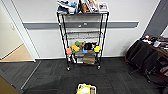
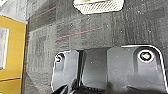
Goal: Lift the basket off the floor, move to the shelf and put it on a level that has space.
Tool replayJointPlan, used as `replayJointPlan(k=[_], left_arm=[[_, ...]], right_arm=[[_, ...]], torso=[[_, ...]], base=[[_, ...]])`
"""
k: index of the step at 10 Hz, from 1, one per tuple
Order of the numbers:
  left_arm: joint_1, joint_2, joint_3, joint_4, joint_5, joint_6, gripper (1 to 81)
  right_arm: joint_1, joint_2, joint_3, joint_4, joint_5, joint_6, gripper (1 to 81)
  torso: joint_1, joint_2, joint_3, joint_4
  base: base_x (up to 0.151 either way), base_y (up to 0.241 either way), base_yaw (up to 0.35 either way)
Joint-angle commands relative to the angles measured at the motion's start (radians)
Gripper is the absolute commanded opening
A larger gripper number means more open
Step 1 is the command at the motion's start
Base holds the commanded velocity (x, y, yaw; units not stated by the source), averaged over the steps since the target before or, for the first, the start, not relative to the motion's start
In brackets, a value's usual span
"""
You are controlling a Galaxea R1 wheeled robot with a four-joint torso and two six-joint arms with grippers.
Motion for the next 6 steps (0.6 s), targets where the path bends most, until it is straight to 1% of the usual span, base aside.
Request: replayJointPlan(k=[1,6], left_arm=[[-0.053,-0.021,0.019,0.0,0.045,-0.002,81.1],[-0.053,-0.014,0.014,0.001,0.045,-0.002,81.1]], right_arm=[[0.059,-0.017,0.013,-0.006,-0.045,0.0,81.1],[0.044,-0.01,0.005,-0.005,-0.043,0.002,81.1]], torso=[[0.0,0.0,0.0,0.0],[0.0,0.0,0.0,0.0]], base=[[0.103,0.0,0.0],[0.103,0.0,0.0]])
